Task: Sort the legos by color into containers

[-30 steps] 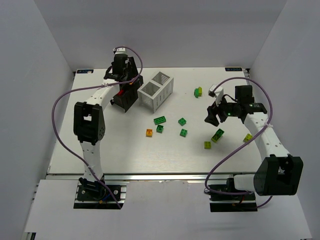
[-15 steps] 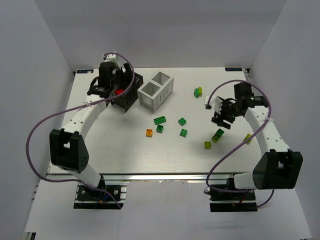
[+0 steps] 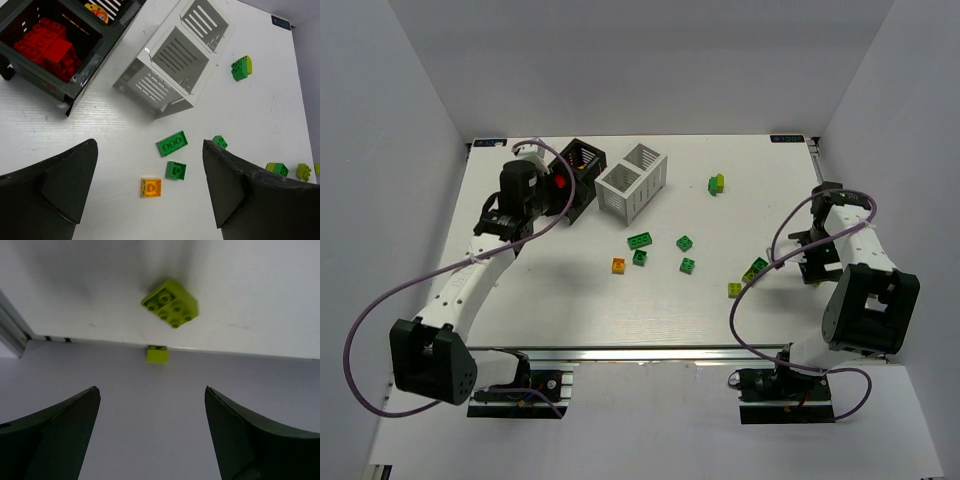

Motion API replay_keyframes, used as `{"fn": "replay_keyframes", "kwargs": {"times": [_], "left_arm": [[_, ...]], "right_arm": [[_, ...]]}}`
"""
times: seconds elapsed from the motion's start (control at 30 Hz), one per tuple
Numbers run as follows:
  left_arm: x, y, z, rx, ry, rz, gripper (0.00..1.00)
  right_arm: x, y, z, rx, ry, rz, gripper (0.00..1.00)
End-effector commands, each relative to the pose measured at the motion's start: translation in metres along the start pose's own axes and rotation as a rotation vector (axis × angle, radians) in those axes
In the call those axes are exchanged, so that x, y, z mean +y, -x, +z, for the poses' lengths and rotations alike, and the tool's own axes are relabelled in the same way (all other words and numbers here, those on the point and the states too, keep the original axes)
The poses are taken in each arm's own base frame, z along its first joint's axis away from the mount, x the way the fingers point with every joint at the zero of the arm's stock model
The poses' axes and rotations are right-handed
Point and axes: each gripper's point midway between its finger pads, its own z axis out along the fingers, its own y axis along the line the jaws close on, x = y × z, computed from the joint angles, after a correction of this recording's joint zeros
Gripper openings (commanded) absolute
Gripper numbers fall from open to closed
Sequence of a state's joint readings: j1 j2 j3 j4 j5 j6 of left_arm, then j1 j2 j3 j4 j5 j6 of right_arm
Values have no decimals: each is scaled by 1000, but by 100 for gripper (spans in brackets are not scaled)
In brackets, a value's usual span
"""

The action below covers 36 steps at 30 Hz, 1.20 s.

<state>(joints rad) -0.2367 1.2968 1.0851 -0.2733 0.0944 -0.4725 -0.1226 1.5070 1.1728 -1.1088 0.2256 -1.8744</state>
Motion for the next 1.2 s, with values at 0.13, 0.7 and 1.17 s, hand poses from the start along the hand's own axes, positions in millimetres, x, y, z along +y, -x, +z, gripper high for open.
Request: {"fn": "replay_keyframes", "kwargs": {"times": [0.13,0.7,1.17], "left_arm": [[2,-16,-21,23,-11,-46,94],[-4,-26,-20,70,-24,-103,98],[0,-41,-28,82,-9,-145,98]], "right_arm": [[29,-75,20,260,183,-236,89],[16,-105,81,247,261,-207,87],[0,-119,107,237,236,-196,87]]}}
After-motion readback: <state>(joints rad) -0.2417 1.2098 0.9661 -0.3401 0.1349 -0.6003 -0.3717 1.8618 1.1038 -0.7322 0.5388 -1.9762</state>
